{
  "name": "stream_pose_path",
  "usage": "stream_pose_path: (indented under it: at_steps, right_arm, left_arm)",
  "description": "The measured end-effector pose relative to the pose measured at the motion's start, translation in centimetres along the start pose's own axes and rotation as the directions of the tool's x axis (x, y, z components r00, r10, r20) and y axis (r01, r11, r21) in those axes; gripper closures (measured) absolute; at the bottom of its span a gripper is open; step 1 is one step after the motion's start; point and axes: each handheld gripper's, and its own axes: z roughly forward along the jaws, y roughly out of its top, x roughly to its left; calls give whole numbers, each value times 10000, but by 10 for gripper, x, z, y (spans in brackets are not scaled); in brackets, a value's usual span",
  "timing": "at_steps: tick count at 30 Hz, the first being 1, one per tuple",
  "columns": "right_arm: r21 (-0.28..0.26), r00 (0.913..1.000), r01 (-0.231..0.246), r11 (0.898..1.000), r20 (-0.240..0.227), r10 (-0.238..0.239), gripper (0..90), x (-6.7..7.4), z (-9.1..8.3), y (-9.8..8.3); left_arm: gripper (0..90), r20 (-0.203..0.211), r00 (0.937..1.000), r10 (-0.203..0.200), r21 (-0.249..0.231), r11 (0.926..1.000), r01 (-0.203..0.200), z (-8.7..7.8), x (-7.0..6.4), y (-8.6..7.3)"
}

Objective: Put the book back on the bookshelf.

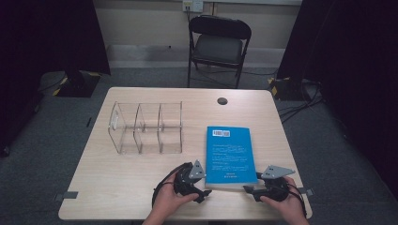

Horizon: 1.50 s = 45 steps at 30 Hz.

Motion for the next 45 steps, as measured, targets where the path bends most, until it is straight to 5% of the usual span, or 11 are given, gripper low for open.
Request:
stream_pose_path:
  at_steps: [31,45]
  right_arm:
    - [-145,9996,-230,9996,-157,228,320,-3,-3,5]
    - [-211,9991,-334,9992,-265,329,321,-4,-4,7]
  left_arm:
    - [160,574,9976,397,-475,9982,-370,-1,-11,27]
    - [161,575,9964,617,-245,9979,-603,11,-13,33]
